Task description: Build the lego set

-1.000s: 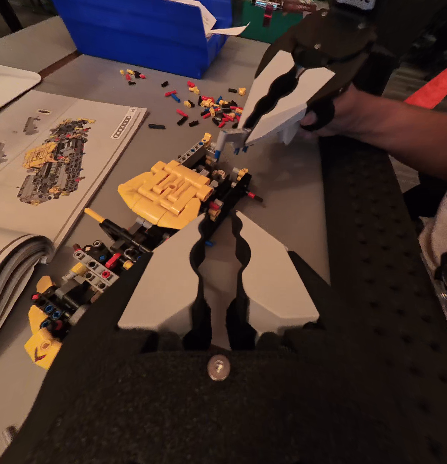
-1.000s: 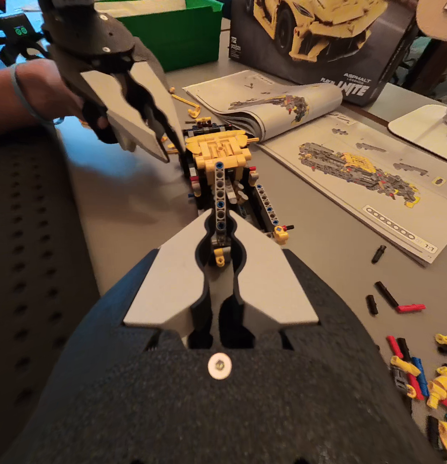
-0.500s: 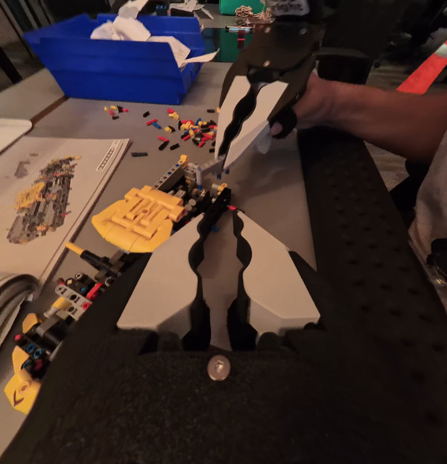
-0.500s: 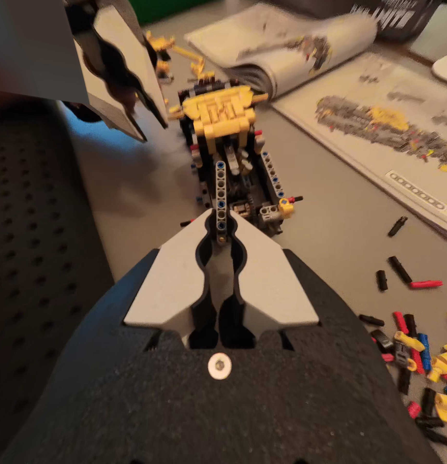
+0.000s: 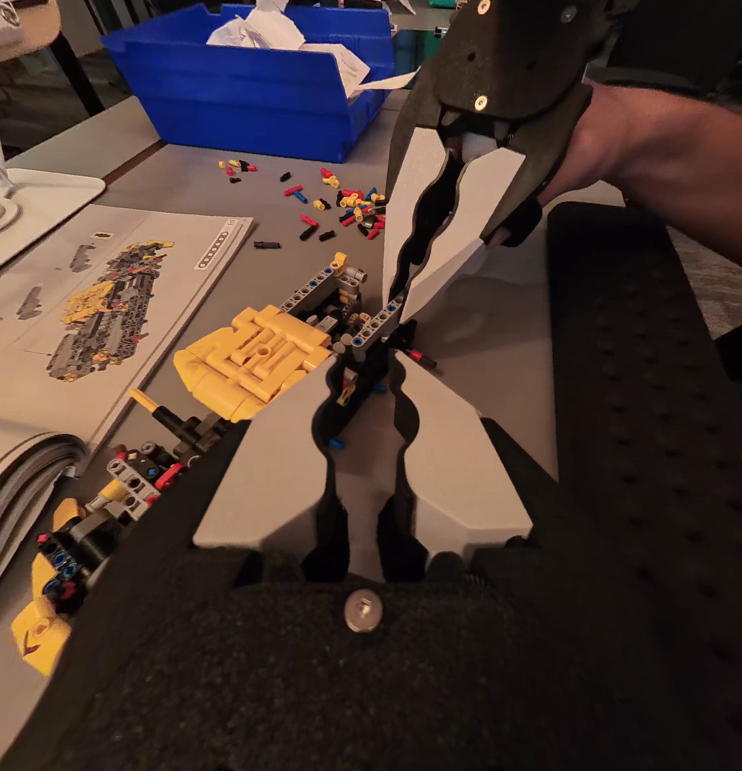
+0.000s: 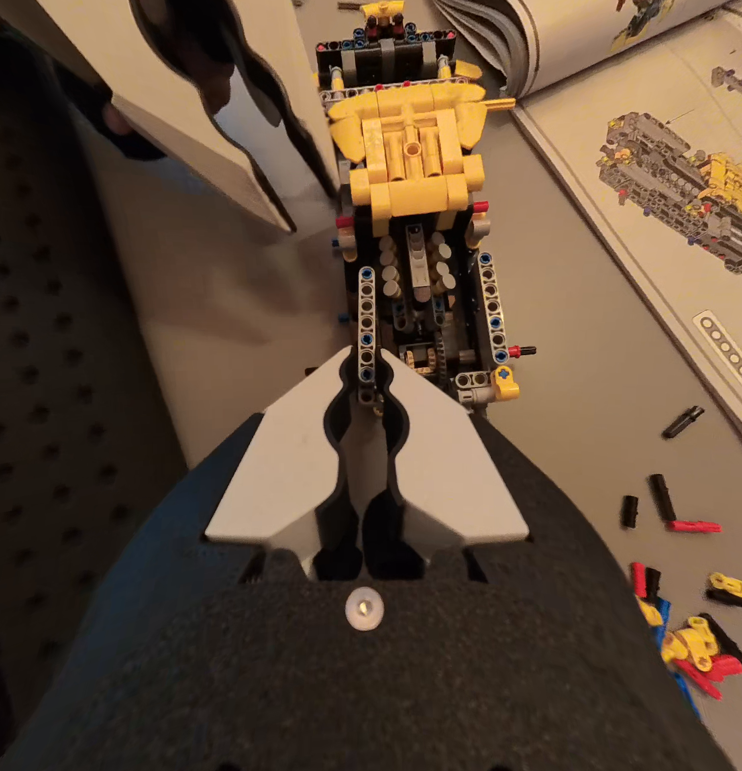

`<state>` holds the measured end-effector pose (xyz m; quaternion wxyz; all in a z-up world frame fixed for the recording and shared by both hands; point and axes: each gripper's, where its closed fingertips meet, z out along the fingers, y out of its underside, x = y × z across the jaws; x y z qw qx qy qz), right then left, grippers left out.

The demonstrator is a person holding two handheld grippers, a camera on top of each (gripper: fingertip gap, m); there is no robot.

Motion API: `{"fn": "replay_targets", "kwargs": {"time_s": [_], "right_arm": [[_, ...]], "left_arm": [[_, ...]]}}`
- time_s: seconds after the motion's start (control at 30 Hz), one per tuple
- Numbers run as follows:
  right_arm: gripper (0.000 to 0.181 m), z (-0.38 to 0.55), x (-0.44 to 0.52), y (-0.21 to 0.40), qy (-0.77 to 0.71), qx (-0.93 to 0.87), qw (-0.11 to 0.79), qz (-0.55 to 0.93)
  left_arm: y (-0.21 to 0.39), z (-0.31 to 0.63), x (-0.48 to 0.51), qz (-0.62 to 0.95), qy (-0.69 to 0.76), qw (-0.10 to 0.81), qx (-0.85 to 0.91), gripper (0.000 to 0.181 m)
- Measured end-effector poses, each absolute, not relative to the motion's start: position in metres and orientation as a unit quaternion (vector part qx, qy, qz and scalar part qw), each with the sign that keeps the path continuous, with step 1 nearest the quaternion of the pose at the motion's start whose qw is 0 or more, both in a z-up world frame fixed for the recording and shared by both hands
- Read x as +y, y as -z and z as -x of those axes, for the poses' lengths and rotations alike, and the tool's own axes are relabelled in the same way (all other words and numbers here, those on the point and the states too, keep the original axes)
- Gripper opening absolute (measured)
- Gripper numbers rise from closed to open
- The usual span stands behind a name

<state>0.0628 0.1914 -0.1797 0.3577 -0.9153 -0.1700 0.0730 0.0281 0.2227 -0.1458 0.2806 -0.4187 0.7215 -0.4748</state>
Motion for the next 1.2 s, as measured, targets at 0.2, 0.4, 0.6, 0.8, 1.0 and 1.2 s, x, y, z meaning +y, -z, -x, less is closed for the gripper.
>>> {"fn": "replay_targets", "kwargs": {"time_s": [0.2,0.4,0.6,0.8,1.0,1.2], "right_arm": [[0.006,-0.056,0.191,0.173,-0.065,-0.191,0.367,0.908],[0.007,-0.051,0.189,0.177,-0.059,-0.193,0.355,0.913],[0.006,-0.054,0.192,0.173,-0.036,-0.191,0.356,0.914],[0.007,-0.054,0.192,0.181,-0.066,-0.185,0.342,0.919],[0.007,-0.053,0.192,0.182,-0.052,-0.203,0.323,0.923],[0.010,-0.054,0.190,0.182,-0.064,-0.219,0.343,0.911]], "left_arm": [[0.142,-0.013,0.218,0.345,0.451,0.261,0.781,0.021],[0.137,-0.005,0.215,0.278,0.413,0.212,0.840,0.021],[0.148,-0.022,0.210,0.206,0.295,0.210,0.909,0.022],[0.159,-0.034,0.206,0.209,0.277,0.189,0.918,0.022],[0.172,-0.043,0.207,0.200,0.244,0.182,0.931,0.010],[0.175,-0.044,0.206,0.202,0.237,0.162,0.936,0.008]]}}
